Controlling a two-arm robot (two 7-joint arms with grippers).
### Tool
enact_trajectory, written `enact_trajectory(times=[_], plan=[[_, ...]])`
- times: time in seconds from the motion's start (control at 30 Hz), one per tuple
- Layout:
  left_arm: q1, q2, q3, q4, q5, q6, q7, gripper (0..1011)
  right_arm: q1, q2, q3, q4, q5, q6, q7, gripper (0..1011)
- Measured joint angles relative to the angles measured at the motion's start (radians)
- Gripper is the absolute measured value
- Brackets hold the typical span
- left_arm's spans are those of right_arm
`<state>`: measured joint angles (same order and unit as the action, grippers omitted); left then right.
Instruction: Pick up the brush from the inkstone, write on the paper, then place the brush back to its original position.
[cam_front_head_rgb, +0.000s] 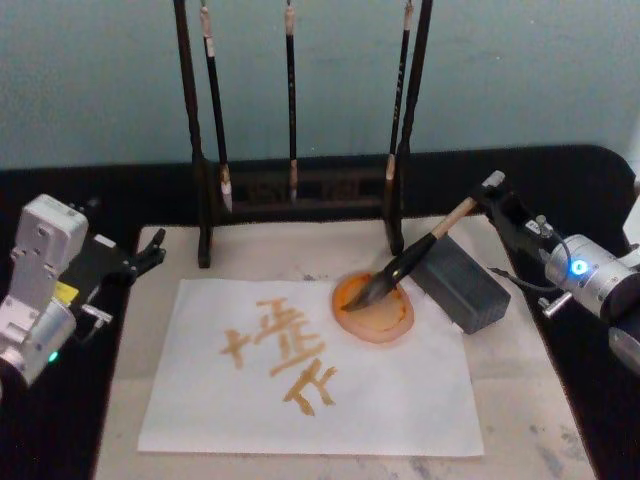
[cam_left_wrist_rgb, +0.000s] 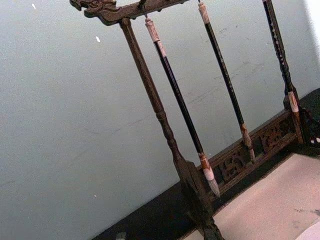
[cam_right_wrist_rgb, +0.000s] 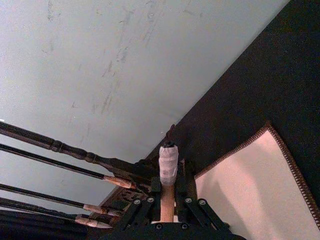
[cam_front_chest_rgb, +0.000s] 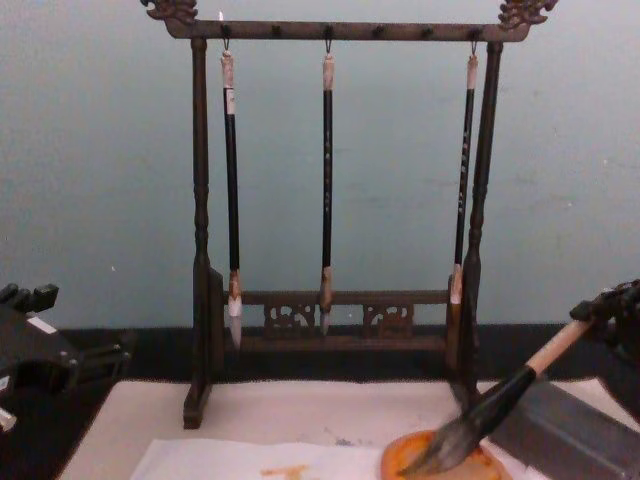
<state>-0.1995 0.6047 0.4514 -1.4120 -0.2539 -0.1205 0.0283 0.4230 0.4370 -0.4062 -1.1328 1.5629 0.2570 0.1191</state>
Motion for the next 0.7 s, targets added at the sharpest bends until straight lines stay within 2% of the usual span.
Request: enact_trajectory(times=[0.43,0.5,0.7], plan=[[0.000,0.000,0.000,0.000,0.000,0.000,0.000,1010,-0.001,-0.001,0.002,0.000,0.000,0.001,0.000,540],[0.000,0.000,0.000,0.000,0.000,0.000,0.000,1010,-0.001,-0.001,0.002,0.000,0.000,0.001,0.000,644],[0.000,0.000,0.000,0.000,0.000,0.000,0.000,1010,-0.001,-0.001,0.003,0.000,0.000,0.001,0.000,818]])
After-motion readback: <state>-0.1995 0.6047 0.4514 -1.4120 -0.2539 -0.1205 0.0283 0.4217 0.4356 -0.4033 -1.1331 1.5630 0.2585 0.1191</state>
